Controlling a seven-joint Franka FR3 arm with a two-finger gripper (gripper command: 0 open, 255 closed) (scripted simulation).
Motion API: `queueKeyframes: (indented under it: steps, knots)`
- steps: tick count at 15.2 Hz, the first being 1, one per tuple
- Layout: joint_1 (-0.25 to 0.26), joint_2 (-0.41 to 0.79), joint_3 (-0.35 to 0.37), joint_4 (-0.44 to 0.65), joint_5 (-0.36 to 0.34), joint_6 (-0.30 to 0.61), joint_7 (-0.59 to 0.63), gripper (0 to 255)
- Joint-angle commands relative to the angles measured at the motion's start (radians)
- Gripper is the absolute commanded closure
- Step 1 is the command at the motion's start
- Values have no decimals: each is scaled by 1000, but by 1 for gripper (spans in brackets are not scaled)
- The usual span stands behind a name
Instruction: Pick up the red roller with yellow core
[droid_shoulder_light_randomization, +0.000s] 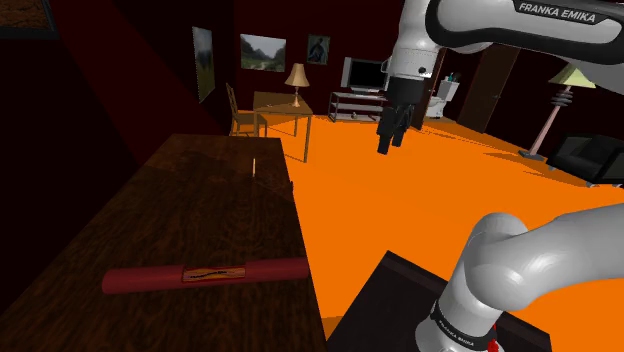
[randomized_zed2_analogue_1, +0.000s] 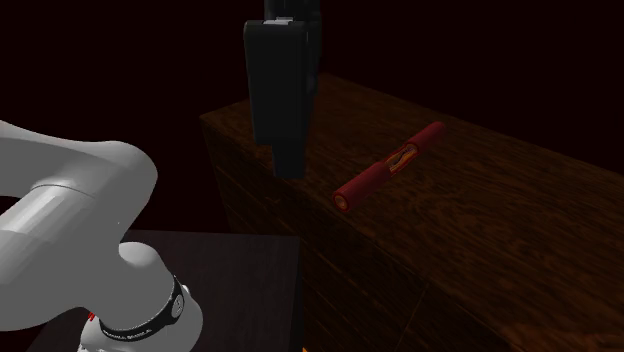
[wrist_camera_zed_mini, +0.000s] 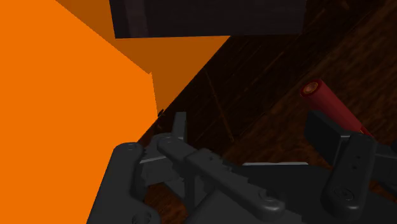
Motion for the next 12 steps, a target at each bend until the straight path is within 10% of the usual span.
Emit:
queueKeyframes:
  steps: [1,12]
  knots:
    - [0,0,0,0,0,0,0,0]
    - [113,257,88,-21,78,266,-53,0]
